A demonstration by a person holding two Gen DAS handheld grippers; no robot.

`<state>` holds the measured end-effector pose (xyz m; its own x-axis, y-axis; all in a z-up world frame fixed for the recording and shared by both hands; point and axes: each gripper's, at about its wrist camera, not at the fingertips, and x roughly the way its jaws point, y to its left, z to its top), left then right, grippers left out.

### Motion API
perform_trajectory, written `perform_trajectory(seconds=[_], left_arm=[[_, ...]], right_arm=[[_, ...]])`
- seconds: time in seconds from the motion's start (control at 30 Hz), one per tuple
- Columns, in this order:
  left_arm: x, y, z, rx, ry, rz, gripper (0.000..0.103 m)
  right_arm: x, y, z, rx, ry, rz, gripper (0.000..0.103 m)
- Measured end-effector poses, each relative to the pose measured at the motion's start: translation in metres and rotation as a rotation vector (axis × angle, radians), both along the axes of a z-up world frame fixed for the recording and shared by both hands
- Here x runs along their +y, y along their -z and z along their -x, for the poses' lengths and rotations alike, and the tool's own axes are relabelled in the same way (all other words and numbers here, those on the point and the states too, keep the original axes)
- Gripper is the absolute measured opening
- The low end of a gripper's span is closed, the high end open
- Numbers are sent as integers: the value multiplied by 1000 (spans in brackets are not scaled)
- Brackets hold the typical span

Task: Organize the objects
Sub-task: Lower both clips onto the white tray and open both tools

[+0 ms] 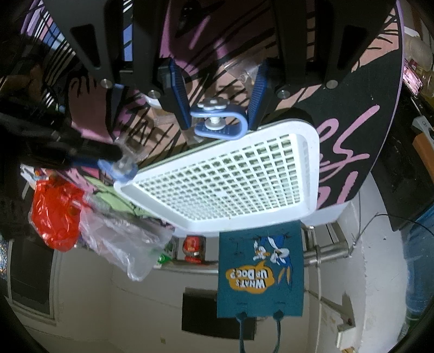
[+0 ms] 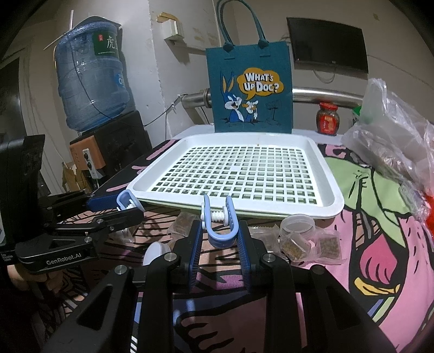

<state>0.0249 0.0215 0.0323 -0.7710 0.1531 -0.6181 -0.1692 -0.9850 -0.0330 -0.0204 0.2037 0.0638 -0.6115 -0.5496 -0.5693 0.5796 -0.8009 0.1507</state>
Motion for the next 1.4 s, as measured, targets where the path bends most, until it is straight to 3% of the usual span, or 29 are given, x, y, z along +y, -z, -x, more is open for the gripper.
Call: perform_trajectory(seconds=[0.17,0.3,0.5,0.8,1.2,1.4], left_arm=[[-12,-20,9,6,11,-48,42],[-18,-30,34,4,-9,-28,42],[-25,-7,77,-104,-67,-25,42],[-32,11,98,-138,-134,0,42],[-40,14,115,-127,-120,52,42],[-43,12,115,-123,-96,0,42]], right_arm=[[14,-30,6,37,5,22,25],[16,-47,33,26,9,3,25],[8,-19,87,-98,70,-55,25],[5,13,126,-176,141,-122,25],[-8,23,125,-194,189,-208,25],[-8,24,125,-190,187,-173,25]])
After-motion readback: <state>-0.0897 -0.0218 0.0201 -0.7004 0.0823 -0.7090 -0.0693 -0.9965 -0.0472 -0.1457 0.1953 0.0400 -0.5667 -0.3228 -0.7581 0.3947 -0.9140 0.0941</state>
